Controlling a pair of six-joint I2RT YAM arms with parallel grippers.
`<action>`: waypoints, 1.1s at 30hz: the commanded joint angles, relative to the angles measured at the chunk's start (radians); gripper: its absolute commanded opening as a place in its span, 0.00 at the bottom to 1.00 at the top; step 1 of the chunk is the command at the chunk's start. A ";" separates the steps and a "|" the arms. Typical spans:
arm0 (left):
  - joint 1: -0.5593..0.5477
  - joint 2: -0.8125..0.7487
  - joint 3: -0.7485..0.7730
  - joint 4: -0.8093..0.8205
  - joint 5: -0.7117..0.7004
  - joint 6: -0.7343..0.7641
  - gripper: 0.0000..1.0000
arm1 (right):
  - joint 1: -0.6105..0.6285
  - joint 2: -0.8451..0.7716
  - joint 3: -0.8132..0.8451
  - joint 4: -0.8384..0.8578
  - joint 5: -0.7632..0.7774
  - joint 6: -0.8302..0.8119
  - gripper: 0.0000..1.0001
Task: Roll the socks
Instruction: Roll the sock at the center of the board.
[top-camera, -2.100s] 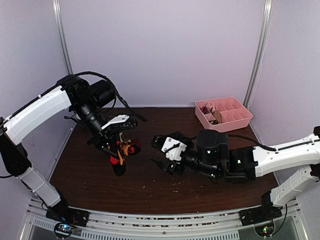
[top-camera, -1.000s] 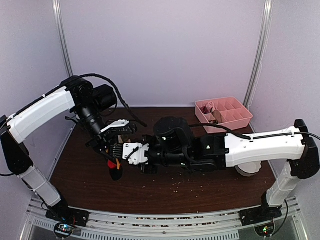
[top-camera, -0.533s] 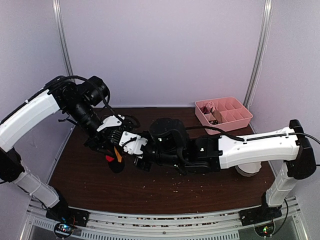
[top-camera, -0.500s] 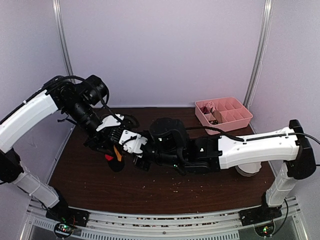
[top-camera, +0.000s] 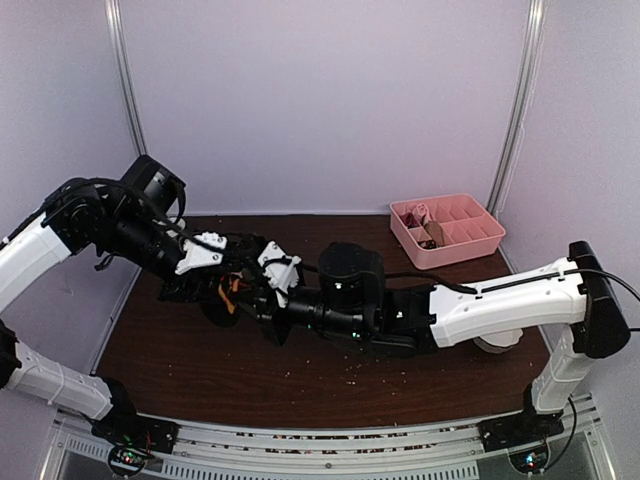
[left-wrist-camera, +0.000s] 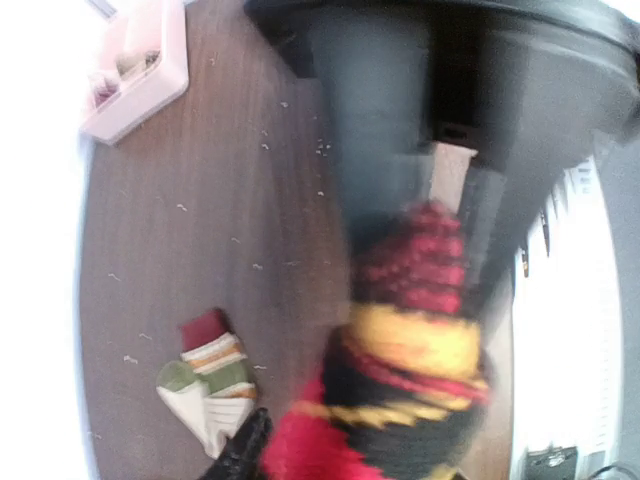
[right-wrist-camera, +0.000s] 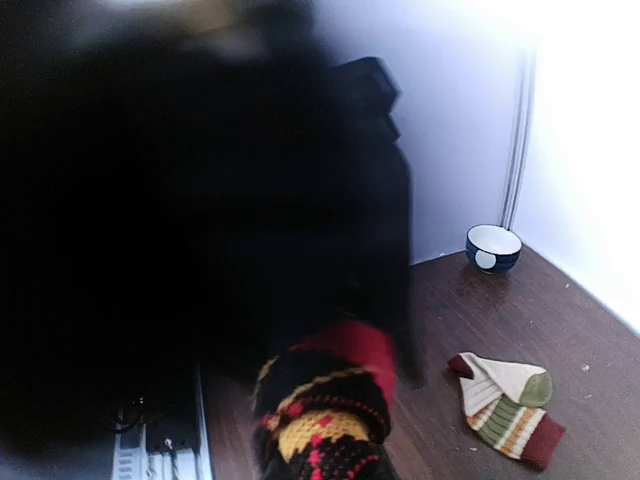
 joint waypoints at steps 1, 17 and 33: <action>-0.085 -0.083 -0.039 0.128 -0.068 0.178 0.39 | -0.078 -0.018 0.002 0.154 -0.101 0.297 0.00; -0.161 -0.189 -0.087 0.199 -0.242 0.248 0.42 | -0.109 0.031 0.003 0.261 -0.207 0.510 0.00; -0.296 -0.348 -0.337 0.626 -0.620 0.543 0.44 | -0.126 0.139 0.095 0.275 -0.405 0.834 0.00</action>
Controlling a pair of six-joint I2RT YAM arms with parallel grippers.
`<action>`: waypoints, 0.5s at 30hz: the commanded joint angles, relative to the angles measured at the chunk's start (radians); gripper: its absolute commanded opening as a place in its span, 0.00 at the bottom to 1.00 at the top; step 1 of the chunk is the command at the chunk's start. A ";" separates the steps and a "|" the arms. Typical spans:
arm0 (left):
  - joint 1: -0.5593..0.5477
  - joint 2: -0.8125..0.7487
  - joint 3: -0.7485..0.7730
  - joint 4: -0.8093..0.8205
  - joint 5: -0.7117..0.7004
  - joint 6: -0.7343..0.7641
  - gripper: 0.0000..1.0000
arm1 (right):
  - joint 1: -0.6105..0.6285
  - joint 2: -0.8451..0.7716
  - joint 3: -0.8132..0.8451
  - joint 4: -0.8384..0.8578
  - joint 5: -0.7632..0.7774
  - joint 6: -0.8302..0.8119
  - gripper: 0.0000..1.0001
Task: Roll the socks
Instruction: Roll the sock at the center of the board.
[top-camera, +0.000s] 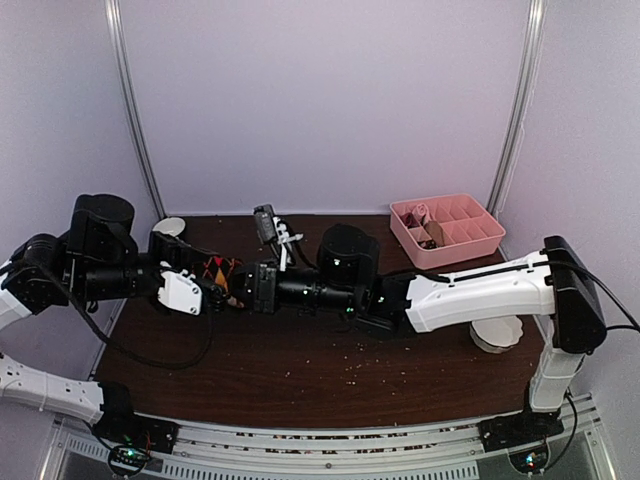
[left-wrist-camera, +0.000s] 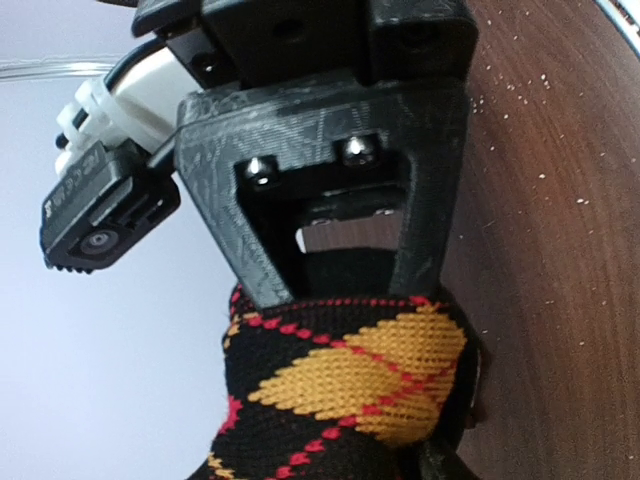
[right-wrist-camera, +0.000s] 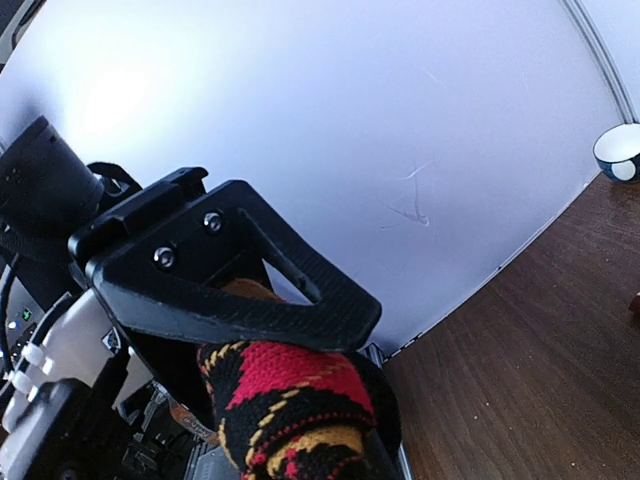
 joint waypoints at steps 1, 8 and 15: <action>-0.036 -0.031 -0.064 0.253 -0.115 0.153 0.44 | -0.013 0.042 0.062 0.034 -0.083 0.124 0.00; -0.047 -0.016 -0.058 0.228 -0.103 0.158 0.14 | -0.016 0.046 0.102 -0.003 -0.125 0.134 0.00; -0.011 0.060 0.124 -0.060 0.089 -0.164 0.00 | -0.018 -0.105 -0.086 0.031 -0.026 -0.108 0.39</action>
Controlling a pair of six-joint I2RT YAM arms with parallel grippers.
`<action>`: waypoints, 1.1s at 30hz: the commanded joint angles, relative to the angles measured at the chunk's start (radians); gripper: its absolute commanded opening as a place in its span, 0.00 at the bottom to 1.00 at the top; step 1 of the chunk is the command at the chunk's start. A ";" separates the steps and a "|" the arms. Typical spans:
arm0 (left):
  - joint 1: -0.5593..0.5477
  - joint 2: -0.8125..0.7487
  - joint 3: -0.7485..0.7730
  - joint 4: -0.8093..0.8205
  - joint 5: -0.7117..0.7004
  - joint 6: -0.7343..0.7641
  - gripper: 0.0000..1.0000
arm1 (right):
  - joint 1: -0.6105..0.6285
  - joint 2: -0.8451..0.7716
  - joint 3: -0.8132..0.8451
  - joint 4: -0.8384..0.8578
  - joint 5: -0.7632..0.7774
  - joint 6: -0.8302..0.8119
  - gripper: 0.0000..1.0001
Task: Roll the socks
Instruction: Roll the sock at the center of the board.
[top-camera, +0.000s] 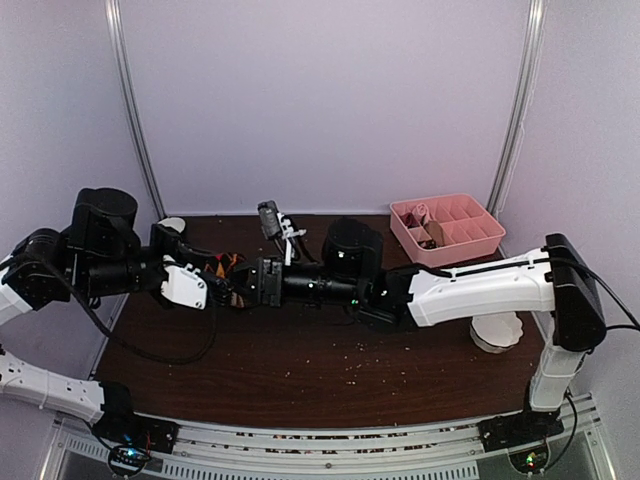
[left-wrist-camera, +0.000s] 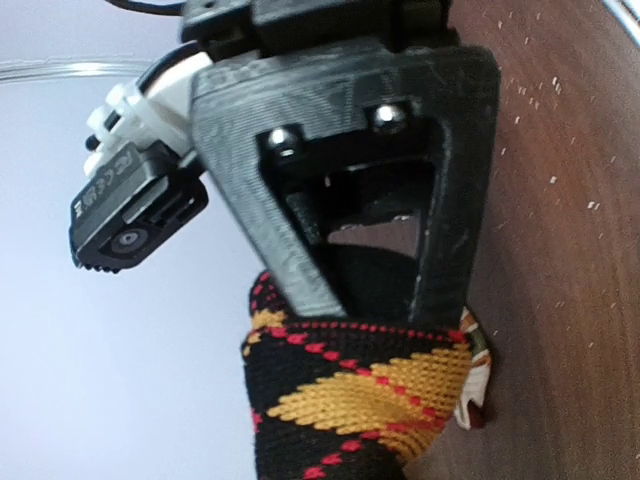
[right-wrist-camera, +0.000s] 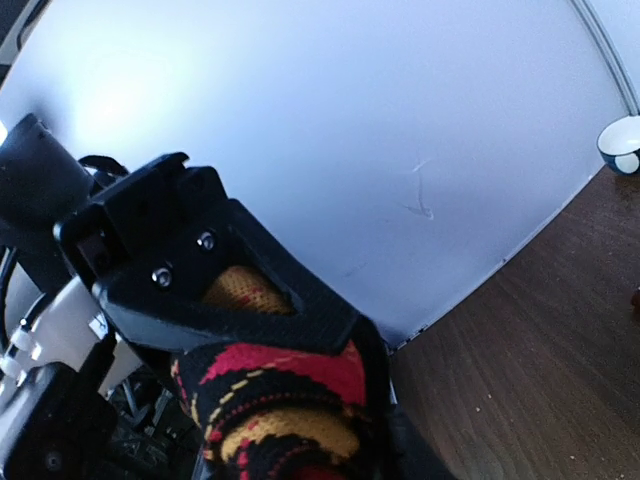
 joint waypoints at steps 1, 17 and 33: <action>0.027 0.051 0.133 -0.115 0.219 -0.234 0.00 | 0.006 -0.136 -0.122 0.025 0.068 -0.177 0.45; 0.208 0.325 0.509 -0.481 0.673 -0.534 0.00 | 0.014 -0.446 -0.237 -0.282 0.212 -0.732 0.66; 0.318 0.531 0.656 -0.766 1.022 -0.526 0.00 | 0.352 -0.338 -0.174 -0.404 1.021 -1.792 0.69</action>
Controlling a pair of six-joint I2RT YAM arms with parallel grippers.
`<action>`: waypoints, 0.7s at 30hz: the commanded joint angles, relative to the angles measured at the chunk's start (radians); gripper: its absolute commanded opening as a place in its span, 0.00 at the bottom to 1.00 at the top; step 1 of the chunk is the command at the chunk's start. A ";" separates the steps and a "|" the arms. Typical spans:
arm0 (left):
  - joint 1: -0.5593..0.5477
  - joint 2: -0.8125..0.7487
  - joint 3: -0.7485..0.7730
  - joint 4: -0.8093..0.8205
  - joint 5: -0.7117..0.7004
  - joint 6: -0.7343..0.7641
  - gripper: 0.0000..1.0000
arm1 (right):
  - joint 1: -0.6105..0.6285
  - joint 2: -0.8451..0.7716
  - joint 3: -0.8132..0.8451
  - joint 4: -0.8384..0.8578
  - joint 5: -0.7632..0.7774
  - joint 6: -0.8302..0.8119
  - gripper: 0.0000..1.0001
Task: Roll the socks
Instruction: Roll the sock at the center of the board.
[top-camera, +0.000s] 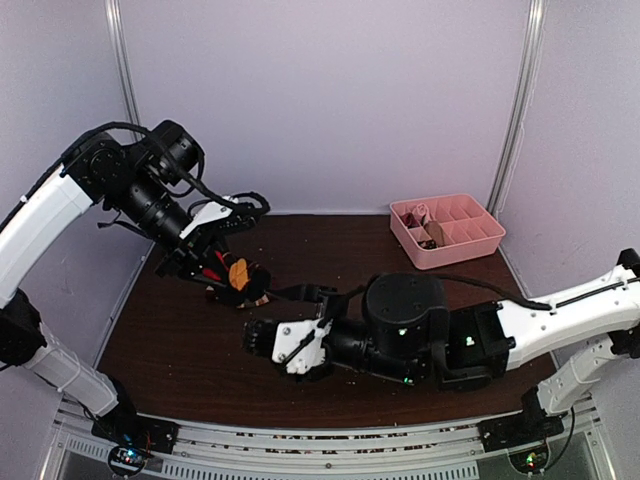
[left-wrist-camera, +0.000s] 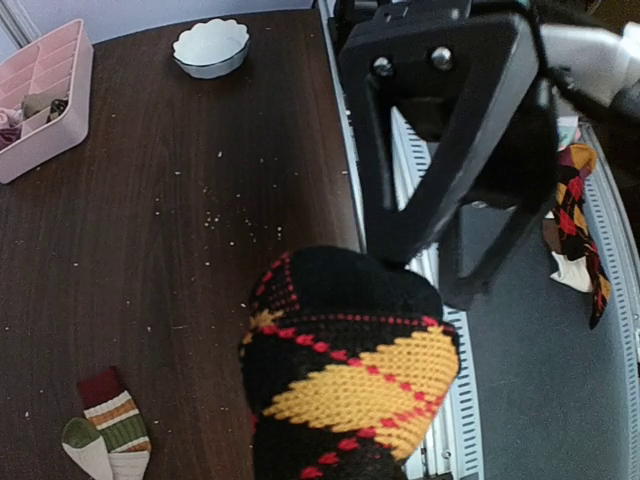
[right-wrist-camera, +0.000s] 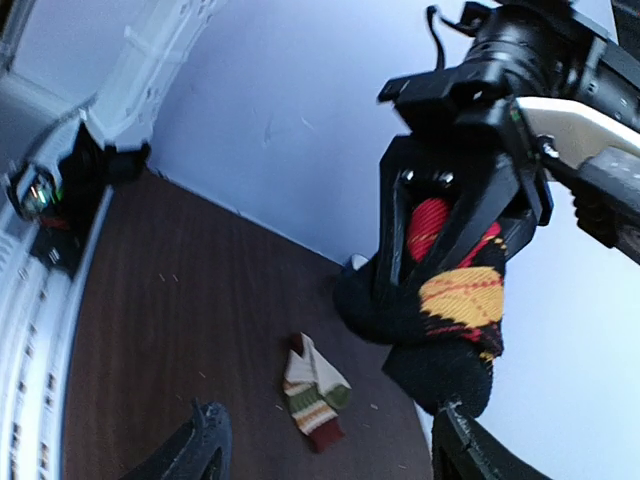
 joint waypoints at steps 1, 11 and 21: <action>0.002 0.011 0.020 -0.068 0.109 -0.003 0.00 | 0.023 0.039 0.000 0.034 0.342 -0.397 0.69; 0.002 0.019 0.010 -0.080 0.139 -0.004 0.00 | 0.038 0.169 0.050 0.372 0.440 -0.716 0.69; 0.005 0.010 0.004 -0.082 0.151 -0.012 0.00 | 0.085 0.206 0.105 0.438 0.452 -0.747 0.69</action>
